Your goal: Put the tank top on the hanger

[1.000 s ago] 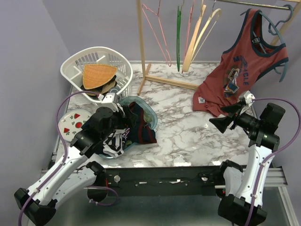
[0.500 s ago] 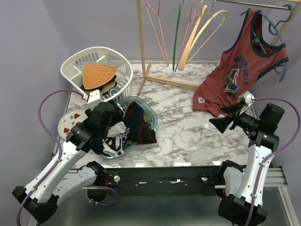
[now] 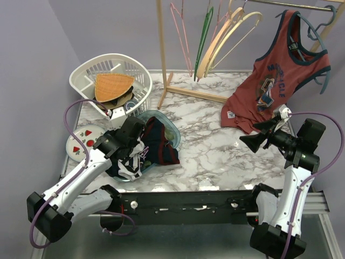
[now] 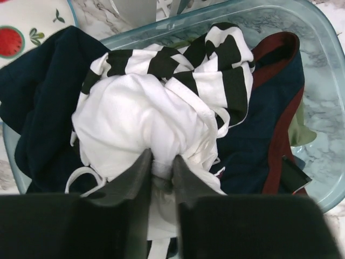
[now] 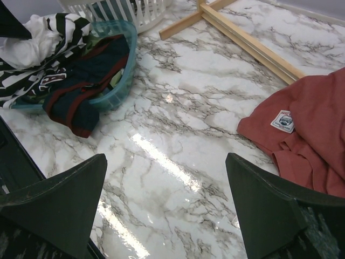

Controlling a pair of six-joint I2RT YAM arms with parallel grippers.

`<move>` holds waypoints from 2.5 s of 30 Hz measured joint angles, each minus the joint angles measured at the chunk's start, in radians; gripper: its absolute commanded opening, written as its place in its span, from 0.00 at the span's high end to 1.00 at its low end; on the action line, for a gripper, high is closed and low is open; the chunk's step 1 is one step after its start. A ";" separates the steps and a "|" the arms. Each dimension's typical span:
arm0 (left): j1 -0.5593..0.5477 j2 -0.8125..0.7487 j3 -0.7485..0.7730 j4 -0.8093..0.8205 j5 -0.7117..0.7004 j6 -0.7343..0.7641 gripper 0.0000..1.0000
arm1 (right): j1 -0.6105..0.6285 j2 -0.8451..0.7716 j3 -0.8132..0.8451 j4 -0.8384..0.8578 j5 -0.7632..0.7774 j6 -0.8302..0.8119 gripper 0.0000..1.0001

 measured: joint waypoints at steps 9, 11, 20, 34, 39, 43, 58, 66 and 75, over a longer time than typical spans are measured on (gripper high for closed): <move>0.000 -0.106 0.065 0.021 -0.039 0.097 1.00 | 0.002 0.000 0.000 0.000 0.001 0.000 0.00; 0.000 -0.149 0.102 0.055 -0.041 0.149 1.00 | 0.005 0.000 0.000 0.000 0.001 0.000 0.00; 0.000 -0.177 0.346 0.340 0.003 0.411 1.00 | 0.005 0.000 0.000 0.000 0.002 0.000 0.00; -0.076 0.158 0.538 0.628 0.547 0.475 1.00 | 0.008 -0.010 0.000 -0.001 0.029 -0.008 0.00; -0.201 0.214 0.463 0.655 0.603 0.471 1.00 | 0.011 -0.014 0.000 -0.002 0.038 -0.019 0.00; -0.280 0.278 0.383 0.731 0.629 0.450 1.00 | 0.011 -0.014 0.000 -0.005 0.051 -0.028 0.00; -0.329 0.610 0.169 1.054 0.738 0.299 0.54 | 0.021 0.054 0.000 -0.057 0.060 -0.118 0.00; -0.334 0.704 0.156 1.059 0.790 0.364 0.18 | 0.190 0.167 -0.001 -0.169 0.116 -0.346 0.01; -0.332 0.441 0.170 0.856 0.643 0.592 0.01 | 0.361 0.192 -0.110 -0.267 0.246 -0.792 0.07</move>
